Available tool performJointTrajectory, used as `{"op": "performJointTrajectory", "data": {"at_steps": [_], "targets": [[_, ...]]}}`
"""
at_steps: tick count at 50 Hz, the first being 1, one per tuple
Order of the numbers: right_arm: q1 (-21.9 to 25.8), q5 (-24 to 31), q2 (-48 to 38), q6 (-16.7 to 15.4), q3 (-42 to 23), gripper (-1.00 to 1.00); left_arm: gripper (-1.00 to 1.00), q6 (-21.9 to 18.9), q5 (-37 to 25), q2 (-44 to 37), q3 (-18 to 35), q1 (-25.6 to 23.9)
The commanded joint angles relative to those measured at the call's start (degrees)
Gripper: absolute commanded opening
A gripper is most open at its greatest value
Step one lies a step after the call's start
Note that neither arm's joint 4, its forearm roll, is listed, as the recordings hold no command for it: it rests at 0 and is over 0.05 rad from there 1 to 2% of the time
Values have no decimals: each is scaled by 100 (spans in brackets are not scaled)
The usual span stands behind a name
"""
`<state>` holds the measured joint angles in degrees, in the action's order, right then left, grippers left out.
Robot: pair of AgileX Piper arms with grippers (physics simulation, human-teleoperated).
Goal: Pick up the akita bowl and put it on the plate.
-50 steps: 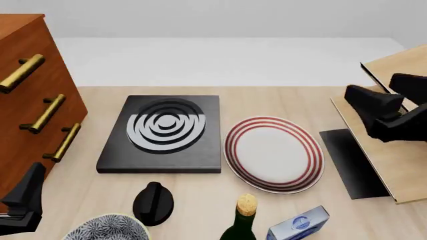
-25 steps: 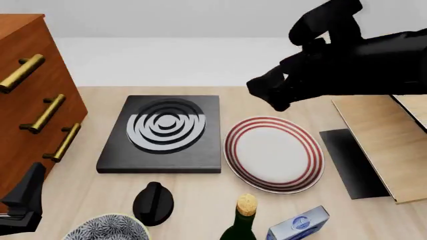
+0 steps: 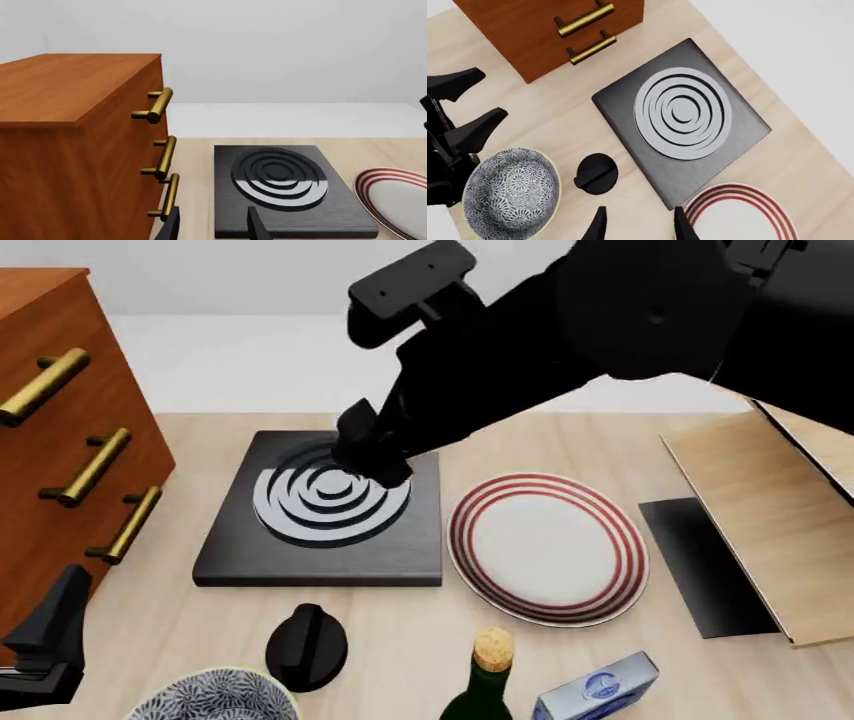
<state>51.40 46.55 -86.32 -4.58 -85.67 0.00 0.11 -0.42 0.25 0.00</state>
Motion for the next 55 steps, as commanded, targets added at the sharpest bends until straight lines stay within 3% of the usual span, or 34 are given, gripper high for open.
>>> {"op": "performJointTrajectory", "data": {"at_steps": [1, 38, 41, 55], "targets": [[741, 184, -617, 440, -323, 100, 100, -1, 0, 0, 0, -1], [1658, -493, -1431, 849, 534, 100, 100, 1, 0, 0, 0, 0], [1902, -620, -1360, 1141, 634, 100, 100, 1, 0, 0, 0, 1], [1945, -878, -1639, 1103, 896, 100, 100, -1, 0, 0, 0, 1]]}}
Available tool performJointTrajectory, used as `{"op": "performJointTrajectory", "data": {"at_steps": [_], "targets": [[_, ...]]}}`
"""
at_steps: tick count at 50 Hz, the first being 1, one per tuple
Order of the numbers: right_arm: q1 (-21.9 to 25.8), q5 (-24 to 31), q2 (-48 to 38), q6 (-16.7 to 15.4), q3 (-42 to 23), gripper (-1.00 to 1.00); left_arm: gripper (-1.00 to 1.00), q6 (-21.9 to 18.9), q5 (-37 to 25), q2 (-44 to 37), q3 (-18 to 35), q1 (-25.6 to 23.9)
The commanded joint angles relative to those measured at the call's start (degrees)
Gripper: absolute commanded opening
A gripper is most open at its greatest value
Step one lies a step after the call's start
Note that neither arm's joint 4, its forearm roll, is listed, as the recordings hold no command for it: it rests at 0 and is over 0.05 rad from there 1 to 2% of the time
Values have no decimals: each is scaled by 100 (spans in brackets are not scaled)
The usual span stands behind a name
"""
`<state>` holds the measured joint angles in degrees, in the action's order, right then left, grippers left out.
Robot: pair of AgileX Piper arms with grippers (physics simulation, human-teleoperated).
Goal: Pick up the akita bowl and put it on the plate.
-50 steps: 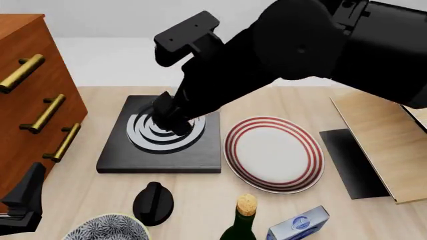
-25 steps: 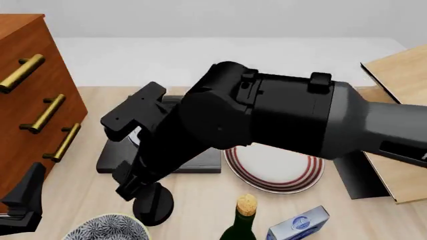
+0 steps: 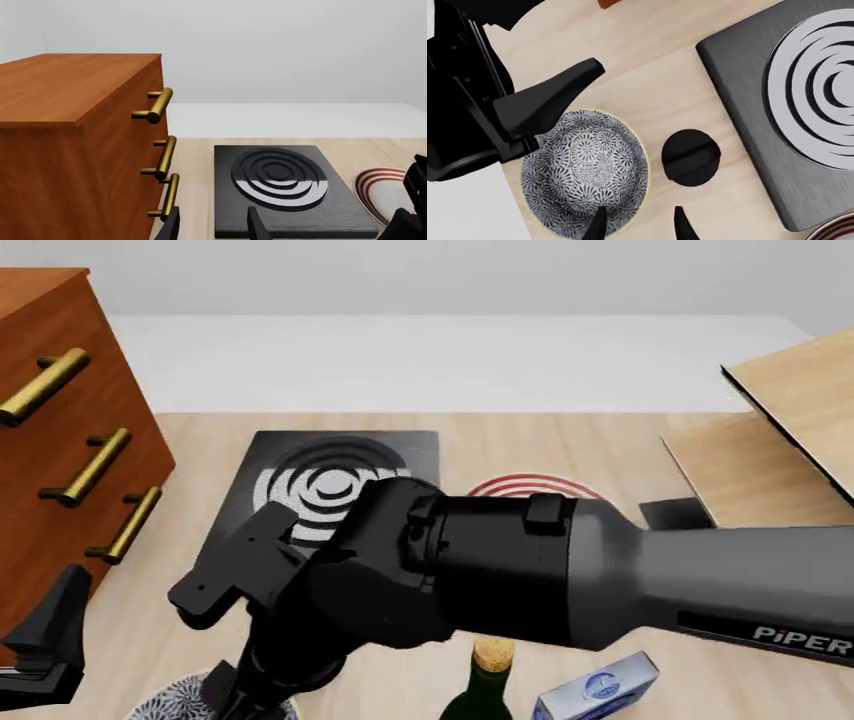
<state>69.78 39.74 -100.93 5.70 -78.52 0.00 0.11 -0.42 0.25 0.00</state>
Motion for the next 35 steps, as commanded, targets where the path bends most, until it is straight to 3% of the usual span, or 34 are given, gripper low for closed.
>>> {"op": "performJointTrajectory", "data": {"at_steps": [1, 24, 35], "targets": [[103, -187, -200, 52, 175, 100, 100, -1, 0, -1, 0, 1], [26, -598, -629, 114, 266, 100, 100, 0, 0, 0, 0, 0], [-84, -532, -782, 27, 161, 100, 100, 0, 0, -1, 0, 0]]}}
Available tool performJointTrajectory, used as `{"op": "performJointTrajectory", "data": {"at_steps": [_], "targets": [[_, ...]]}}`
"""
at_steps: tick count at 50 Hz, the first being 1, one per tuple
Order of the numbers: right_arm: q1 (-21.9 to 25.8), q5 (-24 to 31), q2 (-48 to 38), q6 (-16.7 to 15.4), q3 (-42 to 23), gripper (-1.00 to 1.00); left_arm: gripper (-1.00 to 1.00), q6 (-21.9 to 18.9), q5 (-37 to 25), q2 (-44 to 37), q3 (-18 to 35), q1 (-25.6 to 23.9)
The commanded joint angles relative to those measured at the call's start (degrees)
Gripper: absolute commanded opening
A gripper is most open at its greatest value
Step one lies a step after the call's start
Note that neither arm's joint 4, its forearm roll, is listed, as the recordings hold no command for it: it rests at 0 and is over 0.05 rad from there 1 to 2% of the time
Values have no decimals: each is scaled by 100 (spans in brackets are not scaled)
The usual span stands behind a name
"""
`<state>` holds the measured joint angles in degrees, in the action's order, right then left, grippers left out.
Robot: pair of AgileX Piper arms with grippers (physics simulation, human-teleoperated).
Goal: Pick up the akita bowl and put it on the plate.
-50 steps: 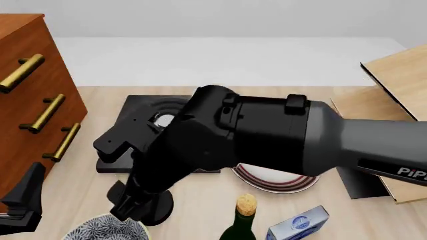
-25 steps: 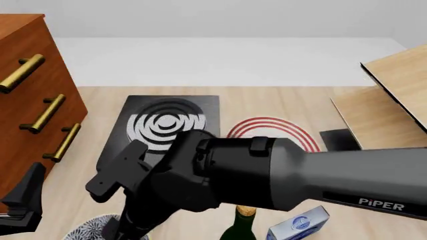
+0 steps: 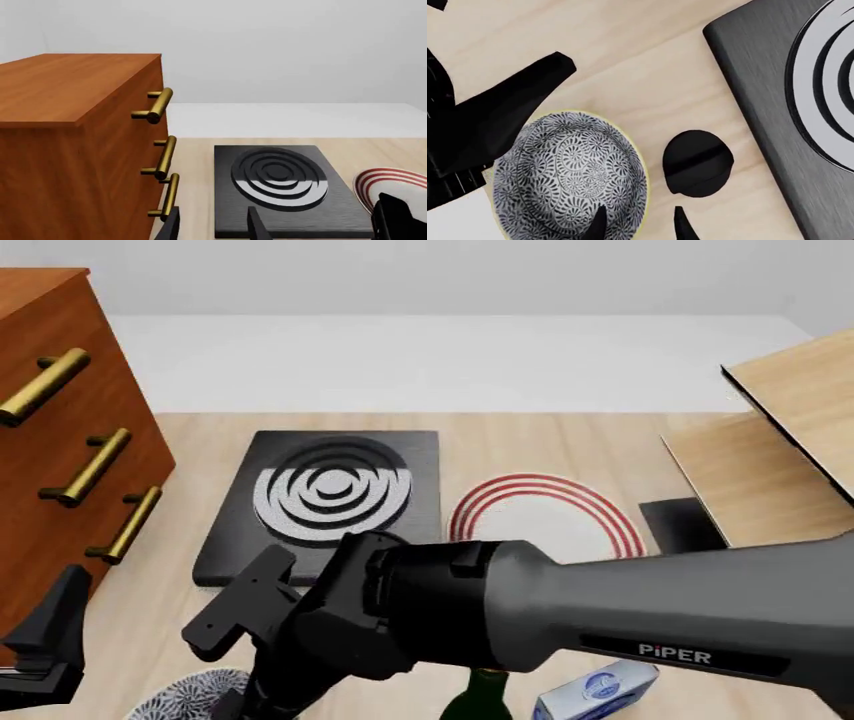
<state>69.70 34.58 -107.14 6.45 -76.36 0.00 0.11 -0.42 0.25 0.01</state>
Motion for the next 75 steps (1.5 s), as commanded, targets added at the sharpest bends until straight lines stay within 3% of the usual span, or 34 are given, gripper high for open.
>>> {"op": "performJointTrajectory", "data": {"at_steps": [1, 15, 32, 66, 67, 75], "targets": [[-101, 20, -189, -93, -97, 100, 100, 0, 0, 1, 0, 1], [-210, -112, -388, -148, -146, 100, 100, 1, 0, 0, 0, -1], [-32, -420, -383, 137, 132, 100, 100, 0, 0, -1, 0, -2], [-120, -404, -562, -27, 83, 100, 100, -1, 0, 0, 0, -1], [-128, -398, -550, -41, 68, -100, 100, 1, 0, 0, 0, 0], [-69, -359, -464, -231, 66, -100, 100, 1, 0, 1, 0, -1]]}}
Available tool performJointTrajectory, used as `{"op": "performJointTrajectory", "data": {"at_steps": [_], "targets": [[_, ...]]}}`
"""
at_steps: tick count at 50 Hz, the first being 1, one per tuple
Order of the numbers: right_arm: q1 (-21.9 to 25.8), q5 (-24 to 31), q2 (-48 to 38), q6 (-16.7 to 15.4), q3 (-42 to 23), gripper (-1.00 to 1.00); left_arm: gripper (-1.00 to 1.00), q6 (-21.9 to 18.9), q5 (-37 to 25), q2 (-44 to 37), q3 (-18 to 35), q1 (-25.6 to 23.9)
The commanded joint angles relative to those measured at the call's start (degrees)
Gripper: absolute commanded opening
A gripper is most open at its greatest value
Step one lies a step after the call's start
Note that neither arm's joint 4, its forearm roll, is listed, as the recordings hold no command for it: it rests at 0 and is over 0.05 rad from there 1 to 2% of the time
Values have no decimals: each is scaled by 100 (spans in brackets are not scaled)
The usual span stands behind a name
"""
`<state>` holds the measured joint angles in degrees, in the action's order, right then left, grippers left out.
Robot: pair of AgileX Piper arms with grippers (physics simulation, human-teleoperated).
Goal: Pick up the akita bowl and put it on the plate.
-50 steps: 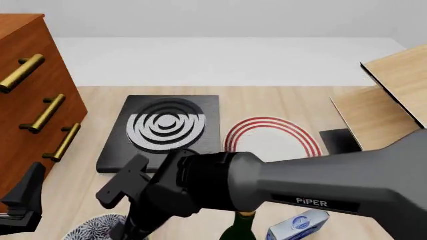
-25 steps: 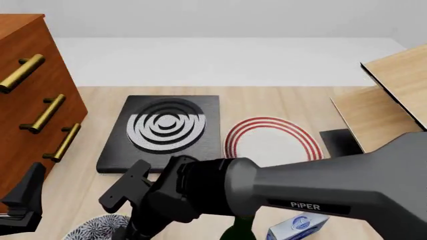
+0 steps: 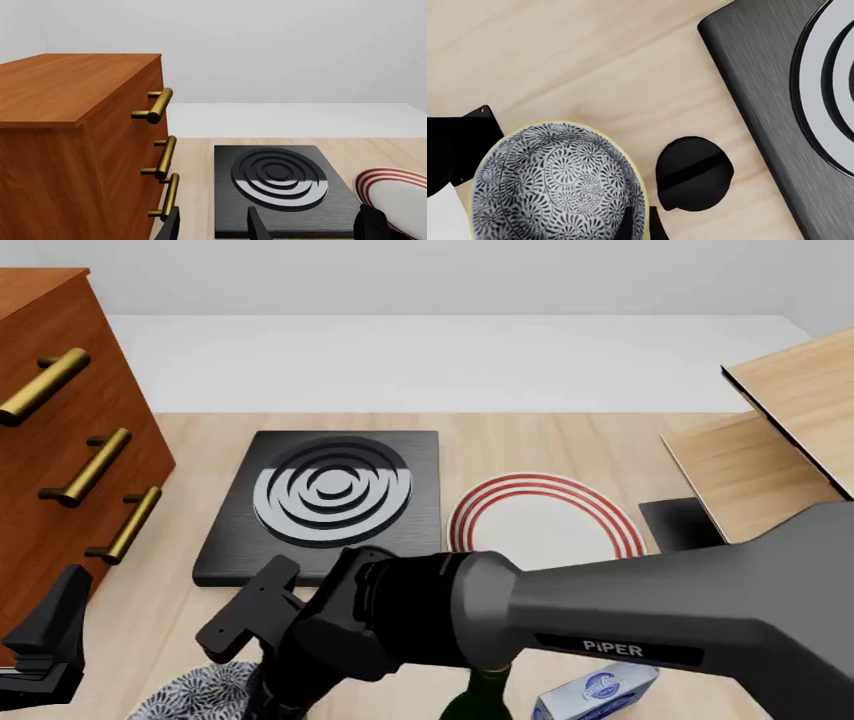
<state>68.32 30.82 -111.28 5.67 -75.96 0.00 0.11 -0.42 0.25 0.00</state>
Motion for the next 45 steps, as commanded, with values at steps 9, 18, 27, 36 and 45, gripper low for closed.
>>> {"op": "performJointTrajectory", "data": {"at_steps": [9, 18, 27, 36, 45], "targets": [[-4, 254, 40, -329, -145, -100, 100, -2, 0, 0, 0, 1], [12, 462, 362, -376, -274, -100, 100, 0, 0, 0, 0, 1], [-176, 818, 718, -544, -586, -100, 100, 1, 0, 1, 0, -1], [-294, 944, 885, -617, -665, -100, 100, 1, 0, 1, 0, 1], [-466, 1070, 1051, -664, -835, -100, 100, -1, 0, 1, 0, 0]]}}
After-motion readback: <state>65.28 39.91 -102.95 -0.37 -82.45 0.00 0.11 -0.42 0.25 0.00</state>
